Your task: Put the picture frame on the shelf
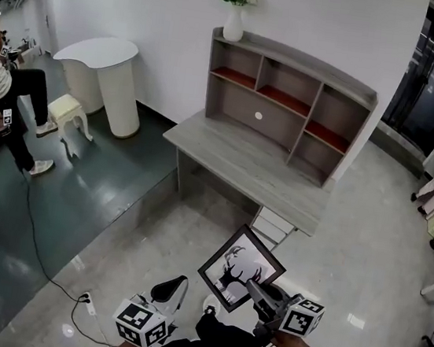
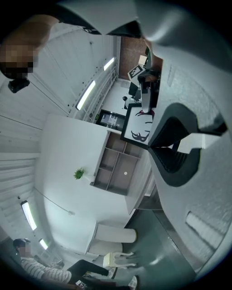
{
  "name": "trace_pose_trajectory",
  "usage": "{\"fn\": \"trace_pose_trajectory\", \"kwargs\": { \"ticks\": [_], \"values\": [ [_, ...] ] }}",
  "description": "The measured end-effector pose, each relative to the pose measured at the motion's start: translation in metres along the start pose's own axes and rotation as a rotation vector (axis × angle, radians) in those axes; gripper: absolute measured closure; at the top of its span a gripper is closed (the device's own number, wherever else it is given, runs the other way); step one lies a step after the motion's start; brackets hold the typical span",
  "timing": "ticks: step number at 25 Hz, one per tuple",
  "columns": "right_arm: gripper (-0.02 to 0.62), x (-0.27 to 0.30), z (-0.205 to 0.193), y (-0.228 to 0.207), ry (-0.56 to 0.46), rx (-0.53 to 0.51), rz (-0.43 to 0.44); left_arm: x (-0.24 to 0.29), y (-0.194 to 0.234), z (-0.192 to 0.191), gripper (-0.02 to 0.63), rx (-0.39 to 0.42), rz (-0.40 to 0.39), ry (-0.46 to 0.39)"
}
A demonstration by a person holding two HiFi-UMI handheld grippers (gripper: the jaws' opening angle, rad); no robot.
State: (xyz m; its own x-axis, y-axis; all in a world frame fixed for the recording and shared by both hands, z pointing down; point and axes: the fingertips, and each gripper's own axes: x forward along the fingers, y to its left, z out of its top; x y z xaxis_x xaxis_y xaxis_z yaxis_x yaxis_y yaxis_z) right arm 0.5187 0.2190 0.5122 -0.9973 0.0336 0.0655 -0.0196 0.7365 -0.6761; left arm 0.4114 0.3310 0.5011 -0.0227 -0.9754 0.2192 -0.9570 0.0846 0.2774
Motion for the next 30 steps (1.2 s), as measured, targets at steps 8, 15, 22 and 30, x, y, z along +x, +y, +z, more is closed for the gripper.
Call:
{"fn": "trace_pose_trajectory", "kwargs": {
  "ticks": [8,15,22,30],
  "values": [
    [0.546,0.064,0.064,-0.032,-0.049,-0.006,0.084,0.057,0.051,0.045,0.595,0.051,0.048,0.015],
    [0.546,0.1,0.116,-0.071,-0.049,-0.024,0.095,0.124,0.07,0.089,0.597,0.087,0.014,0.025],
    [0.546,0.131,0.147,-0.12,-0.025,-0.032,0.072,0.176,0.1,0.101,0.597,0.078,0.031,0.02],
    [0.546,0.167,0.155,-0.146,-0.017,0.012,0.069,0.202,0.136,0.096,0.597,0.051,0.038,0.071]
  ]
}}
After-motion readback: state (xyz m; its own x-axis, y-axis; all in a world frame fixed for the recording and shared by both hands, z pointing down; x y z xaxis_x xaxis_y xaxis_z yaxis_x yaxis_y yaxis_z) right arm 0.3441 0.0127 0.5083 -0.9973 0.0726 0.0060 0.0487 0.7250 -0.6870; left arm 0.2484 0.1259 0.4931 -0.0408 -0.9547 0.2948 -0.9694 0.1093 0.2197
